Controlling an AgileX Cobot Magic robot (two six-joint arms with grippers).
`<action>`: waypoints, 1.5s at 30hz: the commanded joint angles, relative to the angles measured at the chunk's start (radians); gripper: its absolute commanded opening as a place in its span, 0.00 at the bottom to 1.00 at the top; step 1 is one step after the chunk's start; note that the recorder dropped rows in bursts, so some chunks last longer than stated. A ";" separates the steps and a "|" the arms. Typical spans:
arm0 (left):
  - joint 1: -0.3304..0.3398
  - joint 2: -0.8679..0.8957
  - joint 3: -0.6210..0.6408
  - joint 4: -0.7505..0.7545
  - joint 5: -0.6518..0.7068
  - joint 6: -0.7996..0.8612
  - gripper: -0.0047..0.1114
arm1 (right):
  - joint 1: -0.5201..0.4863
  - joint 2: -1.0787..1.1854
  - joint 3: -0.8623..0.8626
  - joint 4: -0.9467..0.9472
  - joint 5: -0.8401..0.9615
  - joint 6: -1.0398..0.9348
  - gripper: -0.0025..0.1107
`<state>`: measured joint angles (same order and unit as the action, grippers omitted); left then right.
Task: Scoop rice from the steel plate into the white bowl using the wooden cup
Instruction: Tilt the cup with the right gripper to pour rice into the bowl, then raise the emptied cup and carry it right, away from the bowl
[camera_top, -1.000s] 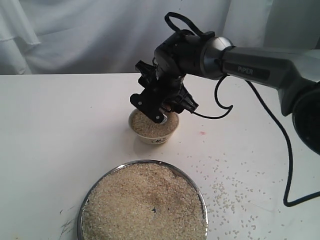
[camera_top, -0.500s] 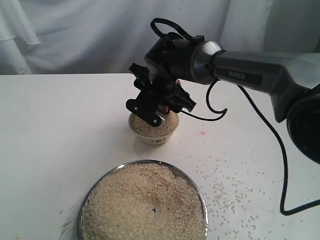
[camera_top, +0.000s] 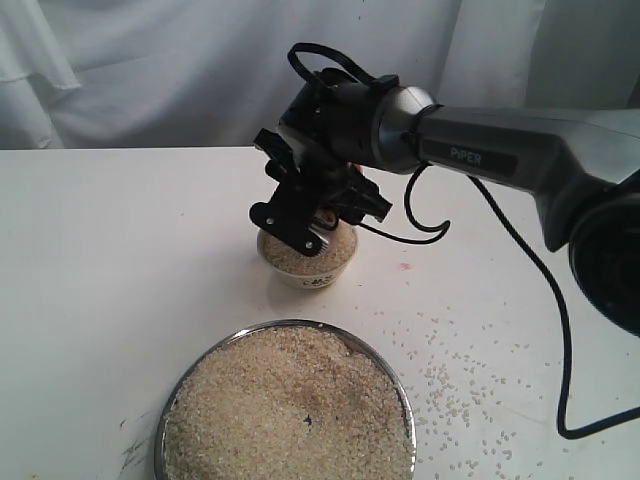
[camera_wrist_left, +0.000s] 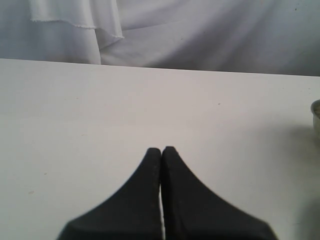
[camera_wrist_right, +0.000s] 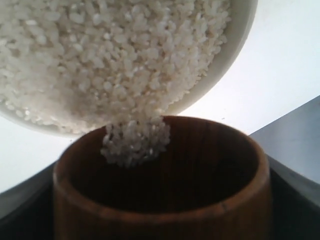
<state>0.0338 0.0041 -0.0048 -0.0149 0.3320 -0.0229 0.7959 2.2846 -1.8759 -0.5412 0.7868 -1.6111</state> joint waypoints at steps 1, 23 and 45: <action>0.002 -0.004 0.005 0.001 -0.013 -0.001 0.04 | 0.000 -0.021 -0.007 -0.020 0.014 0.007 0.02; 0.002 -0.004 0.005 0.001 -0.013 -0.001 0.04 | 0.074 -0.052 -0.005 -0.182 0.072 0.067 0.02; 0.002 -0.004 0.005 0.001 -0.013 -0.001 0.04 | -0.112 -0.164 -0.005 0.594 0.207 0.088 0.02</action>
<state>0.0338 0.0041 -0.0048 -0.0149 0.3320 -0.0229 0.7427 2.1489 -1.8759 -0.1205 0.9509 -1.4897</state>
